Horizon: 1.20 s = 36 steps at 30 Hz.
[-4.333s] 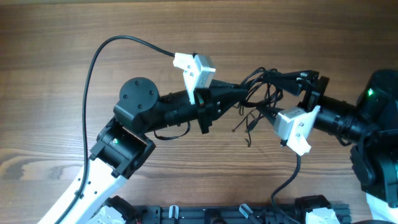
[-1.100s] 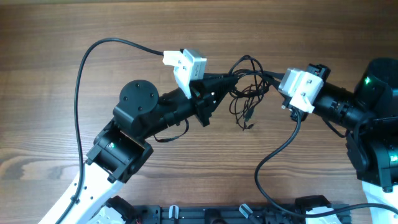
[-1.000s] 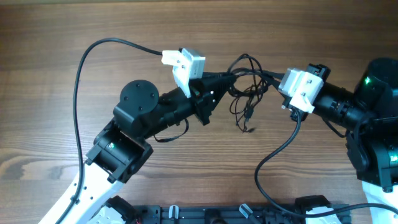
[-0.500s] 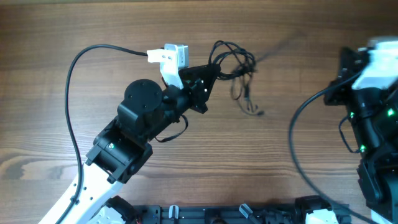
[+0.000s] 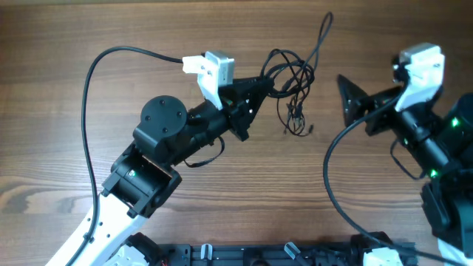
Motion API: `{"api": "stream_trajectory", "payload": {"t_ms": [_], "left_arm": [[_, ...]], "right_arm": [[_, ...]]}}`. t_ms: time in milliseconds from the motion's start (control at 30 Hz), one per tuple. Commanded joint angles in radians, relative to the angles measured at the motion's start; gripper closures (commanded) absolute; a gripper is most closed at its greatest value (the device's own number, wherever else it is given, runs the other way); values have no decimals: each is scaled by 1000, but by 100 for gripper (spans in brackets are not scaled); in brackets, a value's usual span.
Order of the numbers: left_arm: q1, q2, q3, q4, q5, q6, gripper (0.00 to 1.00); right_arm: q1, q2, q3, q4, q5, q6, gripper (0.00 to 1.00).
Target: Untangle cables
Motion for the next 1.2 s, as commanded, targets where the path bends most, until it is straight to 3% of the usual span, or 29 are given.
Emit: {"api": "stream_trajectory", "payload": {"t_ms": [0, 67, 133, 300, 333, 400, 433, 500, 567, 733, 833, 867, 900, 933, 1000, 1167], "left_arm": [[4, -14, 1, -1, 36, 86, 96], [4, -13, 1, -12, 36, 104, 96], [4, -13, 1, -11, 36, 112, 96], [3, -13, 1, -2, 98, 114, 96], [3, -13, 1, -1, 114, 114, 96], [3, -13, 1, 1, 118, 114, 96], [3, -13, 1, 2, 118, 112, 96], [3, -13, 1, 3, 96, 91, 96], [4, -13, 1, -39, -52, 12, 96], [3, -13, 1, -126, -302, -138, 96], [3, -14, 1, -113, -297, -138, 96], [3, -14, 1, -92, -267, -138, 96], [3, -14, 1, -71, -233, -137, 96], [3, -14, 1, -50, -204, -133, 96], [3, -15, 1, -19, -166, -130, 96], [3, -14, 1, 4, -138, -135, 96]], "right_arm": [[0, 46, 12, 48, -118, 318, 0], [0, 69, 12, 57, -180, 675, 0], [0, 95, 12, 66, -283, 905, 0], [0, 159, 12, 190, -480, 935, 2], [0, 169, 12, 193, -488, 945, 17], [0, 191, 12, 190, -477, 941, 96], [0, 196, 12, 190, -481, 939, 96], [0, 192, 12, 203, -484, 885, 96], [0, 164, 12, 219, -458, 862, 96], [-24, 50, 12, 194, -209, 837, 96], [-35, 10, 12, 140, -119, 798, 96], [-35, 10, 12, 98, -116, 730, 66], [-35, 14, 12, 62, -114, 691, 18], [-35, 21, 12, 28, -108, 662, 0], [-35, 52, 12, -84, -91, 613, 0], [-35, 74, 12, -116, -208, 407, 0]]}}
